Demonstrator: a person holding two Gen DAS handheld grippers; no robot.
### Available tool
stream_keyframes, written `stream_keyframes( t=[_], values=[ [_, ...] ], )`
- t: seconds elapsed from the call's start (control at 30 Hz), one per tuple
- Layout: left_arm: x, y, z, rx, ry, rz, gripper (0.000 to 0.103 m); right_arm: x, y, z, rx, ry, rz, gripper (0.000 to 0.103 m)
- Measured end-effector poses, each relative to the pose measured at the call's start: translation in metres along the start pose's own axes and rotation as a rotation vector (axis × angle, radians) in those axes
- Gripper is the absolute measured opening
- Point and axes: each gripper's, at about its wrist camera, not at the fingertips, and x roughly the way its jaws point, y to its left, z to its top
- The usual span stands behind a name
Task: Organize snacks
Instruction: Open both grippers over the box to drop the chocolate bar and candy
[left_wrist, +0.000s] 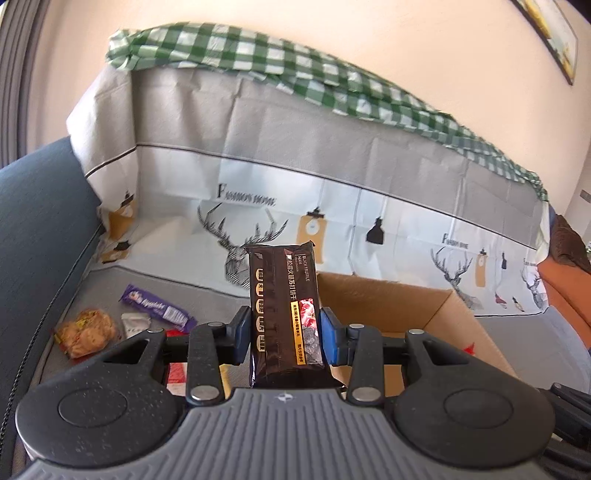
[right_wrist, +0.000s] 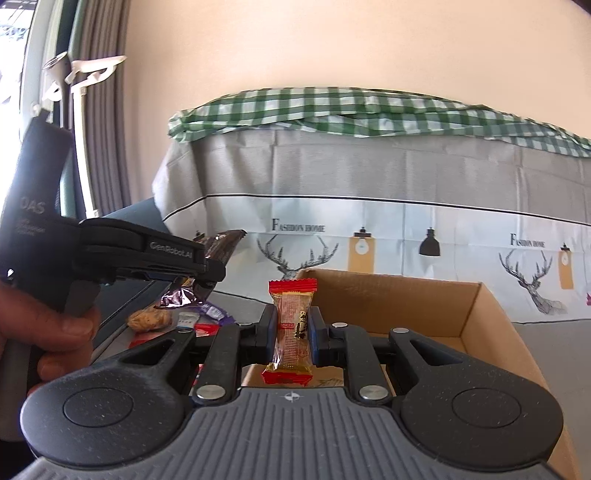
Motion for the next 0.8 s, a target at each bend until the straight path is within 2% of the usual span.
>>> stream_keyframes(
  t=[0.27,0.4,0.8],
  values=[
    [-0.005,-0.031,-0.003,0.064,-0.057,-0.069,0.043,0.003,-0.021,0.001,0.055,-0.007,-0.112,0.018],
    [0.0,-0.045,-0.005,0.079,-0.06,-0.117,0.043,0.008,-0.032,-0.001,0.076,0.009,-0.161,0.018],
    [0.014,-0.076,-0.012,0.088,-0.053,-0.21,0.043,0.01,-0.058,-0.008,0.112,0.027,-0.241,0.018]
  ],
)
